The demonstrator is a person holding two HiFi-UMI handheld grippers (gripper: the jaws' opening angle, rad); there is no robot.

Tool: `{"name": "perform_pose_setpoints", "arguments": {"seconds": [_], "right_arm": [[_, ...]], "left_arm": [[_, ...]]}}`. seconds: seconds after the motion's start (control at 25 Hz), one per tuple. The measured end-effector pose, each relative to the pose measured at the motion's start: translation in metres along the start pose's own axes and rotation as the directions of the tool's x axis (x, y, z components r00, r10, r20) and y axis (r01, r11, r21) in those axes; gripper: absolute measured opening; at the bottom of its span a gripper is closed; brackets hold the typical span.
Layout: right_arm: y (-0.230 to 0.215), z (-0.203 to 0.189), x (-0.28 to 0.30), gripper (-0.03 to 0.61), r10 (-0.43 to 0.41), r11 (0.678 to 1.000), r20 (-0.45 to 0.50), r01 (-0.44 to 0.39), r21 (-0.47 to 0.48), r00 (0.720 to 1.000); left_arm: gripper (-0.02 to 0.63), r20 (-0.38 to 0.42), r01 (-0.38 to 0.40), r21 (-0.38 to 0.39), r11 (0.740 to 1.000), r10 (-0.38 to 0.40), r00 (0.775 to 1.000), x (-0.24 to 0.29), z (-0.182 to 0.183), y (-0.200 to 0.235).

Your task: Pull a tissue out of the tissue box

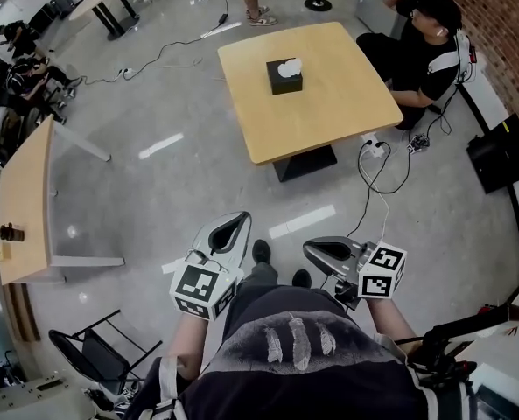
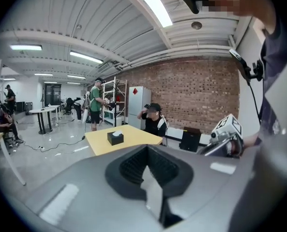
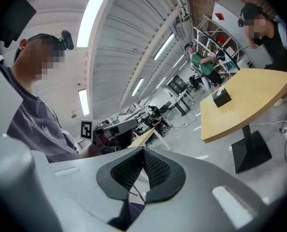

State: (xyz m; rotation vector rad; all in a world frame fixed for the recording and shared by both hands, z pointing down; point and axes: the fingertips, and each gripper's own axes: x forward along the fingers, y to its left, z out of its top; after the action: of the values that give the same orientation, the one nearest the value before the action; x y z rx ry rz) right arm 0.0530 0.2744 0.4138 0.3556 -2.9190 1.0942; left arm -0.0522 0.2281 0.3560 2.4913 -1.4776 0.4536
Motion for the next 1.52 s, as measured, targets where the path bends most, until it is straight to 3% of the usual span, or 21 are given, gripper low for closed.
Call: {"name": "perform_pose_setpoints", "arguments": {"seconds": [0.2, 0.84, 1.24, 1.52], "right_arm": [[-0.018, 0.024, 0.013, -0.002, -0.058, 0.998, 0.041, 0.057, 0.036, 0.997], [-0.047, 0.071, 0.135, -0.002, -0.2, 0.98, -0.048, 0.2, -0.023, 0.978], [-0.056, 0.068, 0.166, -0.002, -0.241, 0.97, -0.109, 0.242, -0.002, 0.964], [-0.064, 0.07, 0.184, -0.002, -0.191, 0.981, -0.14, 0.195, 0.016, 0.971]], "left_arm": [[-0.002, 0.058, 0.032, -0.034, 0.999, -0.03, 0.998, 0.023, 0.012, 0.035], [-0.002, 0.163, 0.131, -0.122, 0.984, -0.111, 0.98, 0.048, 0.026, 0.178], [-0.002, 0.156, 0.186, -0.186, 0.965, -0.158, 0.975, 0.059, 0.01, 0.209], [0.0, 0.14, 0.163, -0.193, 0.968, -0.138, 0.981, 0.059, 0.008, 0.219]]}}
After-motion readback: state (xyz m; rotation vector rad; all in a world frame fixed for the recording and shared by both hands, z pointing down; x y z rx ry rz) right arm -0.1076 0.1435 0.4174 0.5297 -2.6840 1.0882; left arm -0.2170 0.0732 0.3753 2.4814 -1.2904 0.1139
